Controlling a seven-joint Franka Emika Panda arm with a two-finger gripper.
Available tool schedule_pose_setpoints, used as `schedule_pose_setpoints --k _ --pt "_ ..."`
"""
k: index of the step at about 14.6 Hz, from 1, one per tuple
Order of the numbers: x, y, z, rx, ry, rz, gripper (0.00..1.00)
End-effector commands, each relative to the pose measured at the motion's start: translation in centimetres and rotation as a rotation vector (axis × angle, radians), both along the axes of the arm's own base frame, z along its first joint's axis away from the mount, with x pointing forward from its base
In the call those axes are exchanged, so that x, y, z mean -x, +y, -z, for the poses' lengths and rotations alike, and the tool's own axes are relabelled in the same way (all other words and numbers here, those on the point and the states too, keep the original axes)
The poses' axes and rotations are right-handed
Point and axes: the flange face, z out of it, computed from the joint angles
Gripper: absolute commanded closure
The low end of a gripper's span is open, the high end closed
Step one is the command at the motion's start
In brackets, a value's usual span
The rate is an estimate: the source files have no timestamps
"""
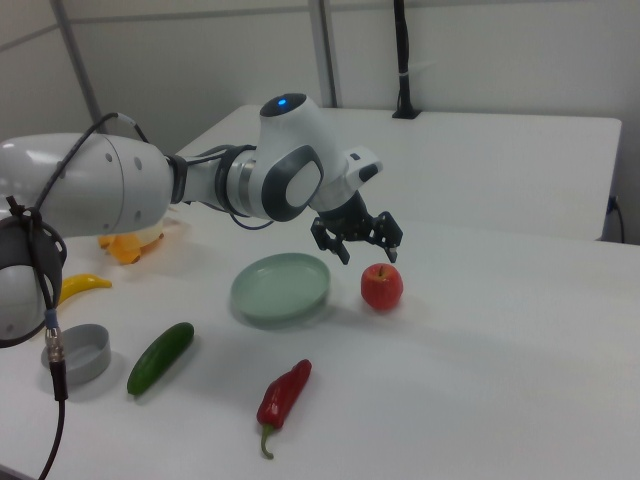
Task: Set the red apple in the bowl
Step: 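Move the open gripper down over the red apple, then lower the gripper around the red apple and close it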
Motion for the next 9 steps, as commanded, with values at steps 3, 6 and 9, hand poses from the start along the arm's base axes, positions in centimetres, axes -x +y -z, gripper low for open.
schedule_pose_setpoints --k 3,6,9 --pt "-1.1 -0.1 1.7 0.066 0.021 -0.09 0.0" --pt "-1.1 -0.2 2.2 0.07 0.03 -0.101 0.0" --pt "-1.6 -0.1 3.1 0.077 0.023 -0.114 0.0"
